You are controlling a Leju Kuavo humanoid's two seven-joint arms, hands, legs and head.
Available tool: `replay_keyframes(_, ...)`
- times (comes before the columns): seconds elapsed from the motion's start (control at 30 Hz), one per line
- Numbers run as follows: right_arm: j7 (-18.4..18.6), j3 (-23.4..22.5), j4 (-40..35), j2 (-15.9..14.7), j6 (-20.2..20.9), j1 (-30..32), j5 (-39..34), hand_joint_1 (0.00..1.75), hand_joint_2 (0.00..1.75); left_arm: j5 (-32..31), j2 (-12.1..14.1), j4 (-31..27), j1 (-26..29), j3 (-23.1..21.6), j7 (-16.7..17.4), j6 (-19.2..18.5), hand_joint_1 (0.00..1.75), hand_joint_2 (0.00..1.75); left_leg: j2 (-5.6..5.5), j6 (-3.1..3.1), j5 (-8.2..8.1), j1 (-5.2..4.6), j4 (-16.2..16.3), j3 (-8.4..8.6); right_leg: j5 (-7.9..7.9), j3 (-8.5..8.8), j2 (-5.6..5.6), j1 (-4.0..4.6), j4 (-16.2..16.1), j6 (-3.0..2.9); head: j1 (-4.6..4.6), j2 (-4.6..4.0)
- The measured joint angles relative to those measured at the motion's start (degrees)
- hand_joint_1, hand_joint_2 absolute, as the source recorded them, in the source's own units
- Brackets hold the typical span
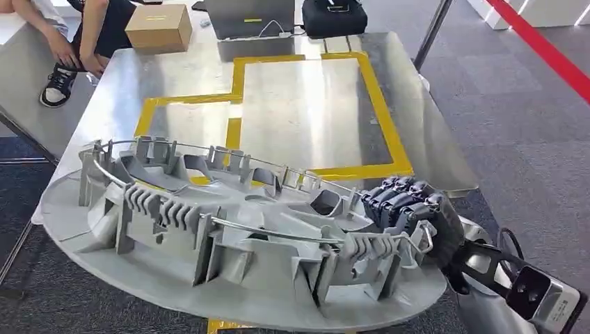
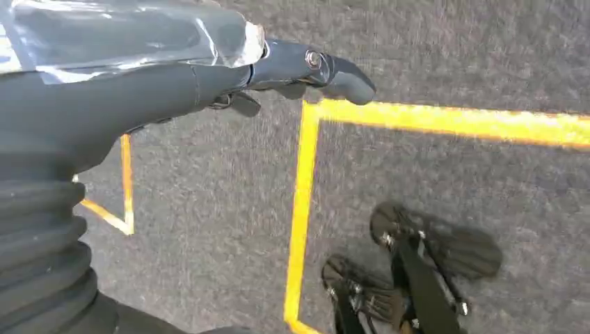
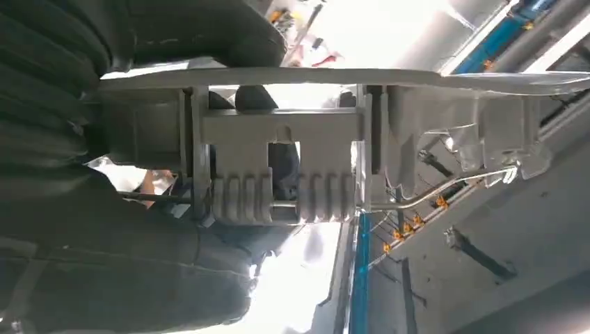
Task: Take the parts from the cabinet and place them on the table.
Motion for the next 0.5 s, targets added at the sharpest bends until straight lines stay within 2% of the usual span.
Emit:
replay_keyframes(0.03, 0.0, 0.0, 0.0, 0.0, 0.0, -0.1, 0.0, 1.75, 1.75, 0.0, 0.0, 0.0, 0.0, 0.0, 0.0, 0.0, 0.0, 1.75, -0.04, 0.29, 0.04, 0.19, -0.5, 1.29, 0.02, 0.97, 0.01, 0.09, -0.7, 0.27, 0.15, 0.0)
replay_keyframes(0.07, 0.0, -0.1, 0.0, -0.1, 0.0, 0.0, 0.0, 1.75, 1.75, 0.0, 0.0, 0.0, 0.0, 0.0, 0.0, 0.0, 0.0, 1.75, -0.11, 0.34, -0.05, 0.69, -1.3, 2.5, -0.17, 0.56, -0.04, 0.07, 0.1, 0.39, 0.0, 0.0)
replay_keyframes(0.1, 0.0, -0.1, 0.0, -0.1, 0.0, -0.1, -0.1, 1.75, 1.75, 0.0, 0.0, -0.1, 0.0, 0.0, 0.0, 0.0, 0.0, 1.75, -0.08, 0.51, -0.34, 0.72, -1.5, 3.28, 0.12, 0.15, -0.27, 0.13, 1.9, 0.67, 0.31, 0.0)
replay_keyframes(0.13, 0.0, -0.1, 0.0, -0.2, 0.0, -0.3, -0.1, 1.75, 1.75, 0.0, 0.0, -0.1, 0.0, 0.0, 0.0, -0.1, 0.0, 1.75, -0.1, 0.74, -0.78, 0.79, -1.6, 3.86, -0.12, -1.84, -0.28, 0.11, 5.3, 0.81, 0.48, 0.0)
replay_keyframes(0.17, 0.0, -0.1, 0.0, -0.2, 0.0, -0.2, -0.2, 1.75, 1.75, 0.0, -0.1, -0.1, -0.1, 0.0, 0.0, -0.1, 0.0, 1.75, -0.11, 0.83, -1.3, 0.87, -1.6, 4.4, -0.9, -4.74, -0.29, 0.05, 9.3, 1.0, 0.44, 0.0)
replay_keyframes(0.2, 0.0, -0.2, 0.0, -0.2, 0.0, 0.1, -0.1, 1.75, 1.75, 0.0, -0.2, -0.1, 0.0, 0.0, 0.0, -0.1, 0.0, 1.75, -0.13, 0.84, -2.13, 0.89, -1.6, 5.21, -3.18, -8.29, -0.3, 0.05, 13.3, 1.34, 0.46, 0.0)
replay_keyframes(0.23, 0.0, -0.2, 0.0, -0.3, 0.0, 0.2, 0.0, 1.75, 1.75, 0.0, -0.3, -0.1, 0.0, 0.0, 0.0, -0.1, 0.0, 1.75, -0.19, 0.81, -2.76, 0.91, -1.6, 5.84, -4.84, -10.19, -0.31, 0.05, 14.5, 1.51, 0.43, 0.0)
replay_keyframes(0.27, 0.0, -0.2, 0.0, -0.4, 0.0, 0.3, 0.0, 1.75, 1.75, 0.0, -0.4, -0.1, 0.0, 0.0, 0.0, -0.1, 0.0, 1.75, -0.3, 0.76, -3.45, 0.94, -1.6, 6.74, -5.68, -11.43, -0.33, 0.04, 14.2, 1.65, 0.46, 0.0)
replay_keyframes(0.3, 0.0, -0.2, 0.0, -0.5, 0.2, 0.3, 0.0, 1.75, 1.75, 0.0, -0.5, -0.1, 0.0, 0.0, 0.0, -0.1, 0.0, 1.75, -0.4, 0.67, -4.19, 0.98, -1.6, 7.73, -4.8, -11.74, -0.33, 0.05, 12.2, 1.66, 0.46, 0.0)
replay_keyframes(0.33, 0.0, -0.2, 0.0, -0.6, 0.2, 0.3, -0.1, 1.75, 1.75, 0.0, -0.6, -0.1, 0.0, 0.0, 0.0, -0.1, 0.0, 1.75, -0.45, 0.53, -4.96, 1.04, -1.6, 8.79, -2.16, -11.28, -0.35, 0.04, 8.9, 1.52, 0.48, 0.0)
replay_keyframes(0.37, 0.0, -0.2, 0.0, -0.7, 0.3, 0.3, -0.2, 1.75, 1.75, 0.0, -0.6, -0.1, 0.0, 0.0, 0.0, -0.1, 0.0, 1.75, -0.45, 0.33, -5.77, 1.11, -1.6, 9.83, 1.93, -10.5, -0.41, 0.03, 4.7, 1.41, 0.46, 0.0)
replay_keyframes(0.4, 0.0, -0.2, 0.0, -0.7, 0.4, 0.3, -0.2, 1.75, 1.75, 0.0, -0.6, -0.1, 0.1, 0.0, 0.0, -0.1, 0.0, 1.75, -0.39, -0.01, -6.66, 1.09, -1.8, 9.83, 8.2, -9.79, -0.79, 0.0, 1.4, 1.33, 0.55, 0.0)
replay_keyframes(0.43, 0.0, -0.2, 0.2, -0.7, 0.5, 0.1, -0.4, 1.75, 1.75, 0.0, -0.6, -0.1, 0.0, 0.0, 0.0, 0.0, 0.0, 1.75, -0.55, -0.44, -7.23, 0.98, -1.4, 11.15, 6.98, -10.39, -1.05, 0.28, 1.3, 0.94, 0.34, 0.0)
replay_keyframes(0.47, 0.0, -0.2, 0.2, -0.7, 0.6, 0.1, -0.4, 1.75, 1.75, 0.0, -0.6, -0.1, 0.0, 0.0, 0.0, 0.0, 0.0, 1.75, -0.4, -0.96, -7.67, 0.93, -1.5, 10.94, 6.88, -9.76, -1.14, 0.44, 1.7, 0.35, 0.35, 0.0)
replay_keyframes(0.5, 0.0, -0.2, 0.2, -0.7, 0.6, 0.1, -0.4, 1.75, 1.75, 0.0, -0.6, -0.1, 0.0, 0.0, 0.0, 0.0, 0.0, 1.75, -0.28, -1.33, -7.88, 0.98, -1.5, 11.64, 7.15, -9.71, -0.97, 0.49, 1.6, -0.2, 0.28, 0.0)
